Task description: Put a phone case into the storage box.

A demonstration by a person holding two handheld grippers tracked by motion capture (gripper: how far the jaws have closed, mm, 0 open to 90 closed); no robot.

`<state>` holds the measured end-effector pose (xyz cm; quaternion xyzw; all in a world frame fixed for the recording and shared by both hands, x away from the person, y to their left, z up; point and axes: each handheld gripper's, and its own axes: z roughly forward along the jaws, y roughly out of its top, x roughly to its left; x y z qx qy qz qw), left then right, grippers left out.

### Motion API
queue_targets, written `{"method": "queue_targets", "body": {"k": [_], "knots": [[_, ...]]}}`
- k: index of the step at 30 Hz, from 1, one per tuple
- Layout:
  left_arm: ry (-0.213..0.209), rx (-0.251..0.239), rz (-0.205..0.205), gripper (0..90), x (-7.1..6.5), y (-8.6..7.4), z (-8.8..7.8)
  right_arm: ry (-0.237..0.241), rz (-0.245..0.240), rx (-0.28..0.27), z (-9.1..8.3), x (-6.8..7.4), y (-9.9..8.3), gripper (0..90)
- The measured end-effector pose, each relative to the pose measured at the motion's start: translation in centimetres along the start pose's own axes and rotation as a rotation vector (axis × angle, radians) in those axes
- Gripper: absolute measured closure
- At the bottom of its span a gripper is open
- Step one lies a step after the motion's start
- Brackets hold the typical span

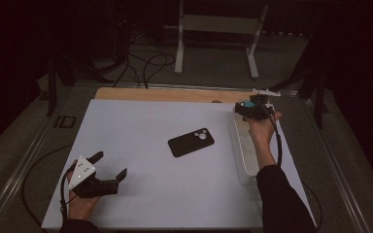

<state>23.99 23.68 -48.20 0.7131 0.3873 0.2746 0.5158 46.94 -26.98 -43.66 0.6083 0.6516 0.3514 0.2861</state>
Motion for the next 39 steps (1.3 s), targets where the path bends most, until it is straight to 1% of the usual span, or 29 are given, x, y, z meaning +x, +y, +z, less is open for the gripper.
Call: {"method": "queue_targets", "body": {"k": [1,3,6,8,11,16,24,29,31,32,33,39], "knots": [[0.0,0.0,0.0,0.0,0.0,0.0,0.0,0.008,0.002,-0.004,0.0,0.0,0.0,10.2],[-0.001,0.0,0.0,0.0,0.0,0.0,0.0,0.013,0.003,-0.017,-0.1,-0.1,0.1,8.7],[0.0,0.0,0.0,0.0,0.0,0.0,0.0,0.008,-0.012,-0.024,-0.3,-0.2,0.4,8.6],[0.0,-0.001,0.0,0.0,0.0,0.0,0.0,0.001,-0.009,-0.027,-0.5,-0.3,0.4,8.6],[0.001,-0.001,0.0,0.0,0.0,0.0,-0.1,0.005,-0.013,-0.03,-0.8,-0.6,0.4,8.7],[0.004,0.0,-0.003,0.0,0.2,-0.1,0.0,0.018,-0.017,-0.037,-1.3,-0.7,0.5,8.7],[0.012,-0.001,-0.007,0.0,0.3,-0.2,-0.2,0.085,-0.067,-0.074,-3.7,-0.1,0.7,8.7],[0.015,-0.001,-0.008,0.0,0.3,-0.2,-0.2,0.15,-0.109,-0.105,-5.8,0.9,0.4,8.7],[0.016,0.0,-0.007,0.0,0.2,-0.1,-0.2,0.173,-0.126,-0.112,-6.6,1.3,0.1,8.7],[0.017,0.0,-0.006,0.0,0.2,-0.1,-0.2,0.192,-0.143,-0.119,-7.4,1.8,-0.3,8.7],[0.017,0.0,-0.006,0.0,0.2,-0.1,-0.2,0.192,-0.143,-0.119,-7.4,1.8,-0.3,8.7],[0.019,0.001,-0.006,0.0,0.1,-0.1,-0.3,0.244,-0.177,-0.136,-9.9,3.0,-1.7,8.8]]}}
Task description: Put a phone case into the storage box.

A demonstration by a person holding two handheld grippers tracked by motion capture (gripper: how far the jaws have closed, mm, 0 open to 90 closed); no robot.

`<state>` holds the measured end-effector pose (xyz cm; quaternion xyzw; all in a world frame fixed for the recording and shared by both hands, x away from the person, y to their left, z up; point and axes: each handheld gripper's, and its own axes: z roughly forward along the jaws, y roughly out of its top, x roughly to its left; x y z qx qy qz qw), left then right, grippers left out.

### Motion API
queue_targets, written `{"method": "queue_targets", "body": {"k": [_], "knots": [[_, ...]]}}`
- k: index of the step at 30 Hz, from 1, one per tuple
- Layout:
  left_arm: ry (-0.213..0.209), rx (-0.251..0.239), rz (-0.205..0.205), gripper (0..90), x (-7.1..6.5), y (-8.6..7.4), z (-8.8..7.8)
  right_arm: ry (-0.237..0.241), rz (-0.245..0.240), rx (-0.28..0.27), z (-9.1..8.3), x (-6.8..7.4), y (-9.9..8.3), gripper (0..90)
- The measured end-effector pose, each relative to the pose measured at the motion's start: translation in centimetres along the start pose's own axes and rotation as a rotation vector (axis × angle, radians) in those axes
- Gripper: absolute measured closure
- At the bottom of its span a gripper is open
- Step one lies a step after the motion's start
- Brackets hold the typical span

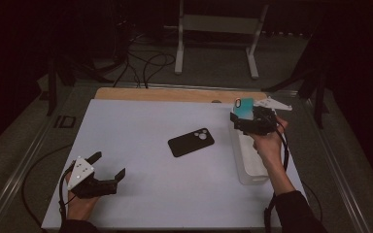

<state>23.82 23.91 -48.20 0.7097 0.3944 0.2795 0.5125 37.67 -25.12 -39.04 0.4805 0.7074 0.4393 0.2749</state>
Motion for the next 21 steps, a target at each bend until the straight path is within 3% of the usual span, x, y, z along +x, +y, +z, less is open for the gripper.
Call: {"method": "queue_targets", "body": {"k": [6,9,14,21], "knots": [[-0.003,0.004,0.0,0.0,-0.1,0.0,0.0,0.031,-0.003,-0.023,-2.4,1.2,-1.8,8.9],[-0.003,0.006,0.003,0.0,-0.1,0.0,0.1,0.015,-0.025,-0.033,-3.3,1.7,-3.1,8.9],[-0.003,0.009,0.003,0.0,-0.1,0.1,0.1,0.046,-0.004,-0.046,-4.5,2.0,-5.2,8.9],[-0.004,0.007,0.002,0.0,-0.1,0.2,0.0,0.07,-0.049,-0.089,-6.1,2.7,-8.1,8.9]]}}
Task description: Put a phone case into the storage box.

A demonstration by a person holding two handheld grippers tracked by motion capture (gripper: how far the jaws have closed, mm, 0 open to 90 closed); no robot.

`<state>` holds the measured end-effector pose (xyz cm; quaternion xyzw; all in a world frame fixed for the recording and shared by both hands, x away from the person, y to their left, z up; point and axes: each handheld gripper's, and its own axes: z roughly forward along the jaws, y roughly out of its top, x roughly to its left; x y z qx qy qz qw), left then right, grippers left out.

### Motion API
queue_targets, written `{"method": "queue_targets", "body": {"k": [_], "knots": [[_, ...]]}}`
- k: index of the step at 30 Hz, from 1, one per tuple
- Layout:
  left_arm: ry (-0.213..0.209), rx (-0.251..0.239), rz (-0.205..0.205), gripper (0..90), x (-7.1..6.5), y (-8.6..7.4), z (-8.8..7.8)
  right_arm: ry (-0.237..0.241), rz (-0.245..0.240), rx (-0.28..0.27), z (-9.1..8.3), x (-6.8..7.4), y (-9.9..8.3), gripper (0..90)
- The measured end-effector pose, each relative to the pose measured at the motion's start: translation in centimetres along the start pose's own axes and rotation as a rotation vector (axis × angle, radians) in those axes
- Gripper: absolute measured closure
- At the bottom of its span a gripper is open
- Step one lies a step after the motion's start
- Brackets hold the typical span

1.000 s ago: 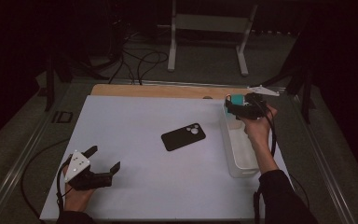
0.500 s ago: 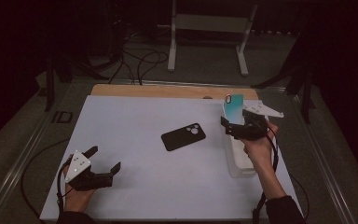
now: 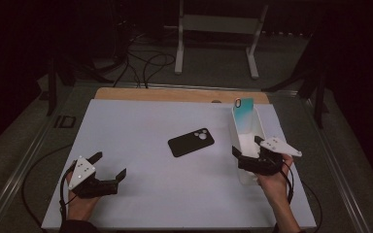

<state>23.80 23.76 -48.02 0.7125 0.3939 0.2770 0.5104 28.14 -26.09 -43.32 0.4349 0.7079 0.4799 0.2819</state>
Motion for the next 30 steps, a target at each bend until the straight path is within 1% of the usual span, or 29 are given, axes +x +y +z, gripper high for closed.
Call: {"method": "queue_targets", "body": {"k": [2,5,8,10,11,14,15,18,24,30], "knots": [[0.001,-0.002,0.004,0.0,0.0,0.1,-0.1,-0.002,-0.014,-0.015,-0.5,0.2,-0.8,8.8],[0.0,-0.006,0.002,0.0,-0.1,0.3,-0.1,0.02,-0.008,-0.038,-1.1,0.3,-1.8,8.8],[0.0,-0.004,0.002,0.0,-0.1,0.3,0.0,0.023,-0.027,-0.058,-1.8,0.4,-2.7,8.9],[0.0,-0.004,0.003,0.0,-0.1,0.3,0.0,0.025,-0.025,-0.065,-2.0,0.4,-2.9,8.9],[0.0,-0.005,0.006,0.0,-0.1,0.4,0.0,0.041,-0.019,-0.075,-2.2,0.5,-3.3,8.9],[-0.001,-0.006,0.008,0.0,-0.2,0.5,0.1,0.039,-0.026,-0.071,-2.2,0.5,-3.5,8.9],[-0.001,-0.004,0.009,0.0,-0.2,0.5,0.1,0.038,-0.027,-0.072,-2.1,0.6,-4.0,8.9],[-0.003,-0.001,0.011,0.0,-0.2,0.5,0.1,0.031,-0.024,-0.073,-2.1,0.6,-4.1,8.9],[-0.004,0.001,0.015,0.0,-0.3,0.7,0.2,0.035,-0.012,-0.076,-2.1,0.5,-4.3,8.9],[-0.021,0.014,0.014,0.0,-0.6,1.1,0.5,0.038,-0.014,-0.072,-1.8,0.3,-4.4,8.9]]}}
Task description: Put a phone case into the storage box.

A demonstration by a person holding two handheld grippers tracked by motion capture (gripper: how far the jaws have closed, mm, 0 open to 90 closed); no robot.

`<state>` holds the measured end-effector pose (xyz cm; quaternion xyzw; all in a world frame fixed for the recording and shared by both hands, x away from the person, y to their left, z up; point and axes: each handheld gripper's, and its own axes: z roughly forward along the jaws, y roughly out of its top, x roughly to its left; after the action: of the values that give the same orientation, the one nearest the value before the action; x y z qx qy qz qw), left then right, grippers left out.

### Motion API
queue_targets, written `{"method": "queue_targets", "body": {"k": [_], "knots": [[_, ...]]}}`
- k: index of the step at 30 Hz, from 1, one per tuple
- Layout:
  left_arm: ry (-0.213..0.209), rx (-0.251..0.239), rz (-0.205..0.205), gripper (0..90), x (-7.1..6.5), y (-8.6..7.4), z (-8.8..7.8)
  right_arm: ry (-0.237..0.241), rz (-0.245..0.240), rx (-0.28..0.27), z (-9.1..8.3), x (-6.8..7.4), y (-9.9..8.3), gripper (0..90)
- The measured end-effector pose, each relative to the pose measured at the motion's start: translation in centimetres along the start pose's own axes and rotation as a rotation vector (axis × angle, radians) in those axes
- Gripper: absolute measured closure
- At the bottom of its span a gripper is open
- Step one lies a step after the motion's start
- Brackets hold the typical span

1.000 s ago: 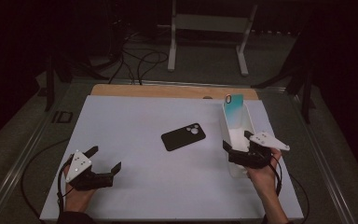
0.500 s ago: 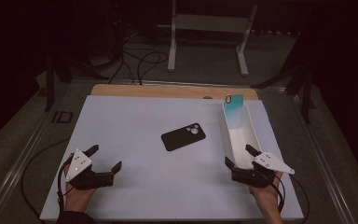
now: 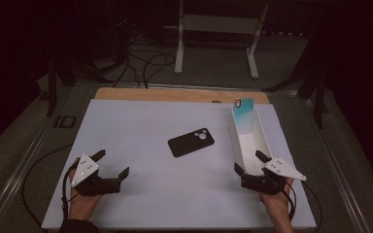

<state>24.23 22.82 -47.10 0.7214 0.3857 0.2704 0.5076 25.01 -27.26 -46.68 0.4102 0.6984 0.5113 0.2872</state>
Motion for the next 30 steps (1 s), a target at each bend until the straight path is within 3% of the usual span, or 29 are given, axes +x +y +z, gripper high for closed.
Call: {"method": "queue_targets", "body": {"k": [10,30], "knots": [[-0.031,0.003,0.0,0.0,-0.1,1.9,1.2,0.003,0.012,0.001,0.3,-0.1,0.1,8.9],[-0.104,0.019,0.017,0.0,-0.9,5.6,6.7,0.014,0.024,0.003,0.5,-0.4,-0.1,8.9]]}}
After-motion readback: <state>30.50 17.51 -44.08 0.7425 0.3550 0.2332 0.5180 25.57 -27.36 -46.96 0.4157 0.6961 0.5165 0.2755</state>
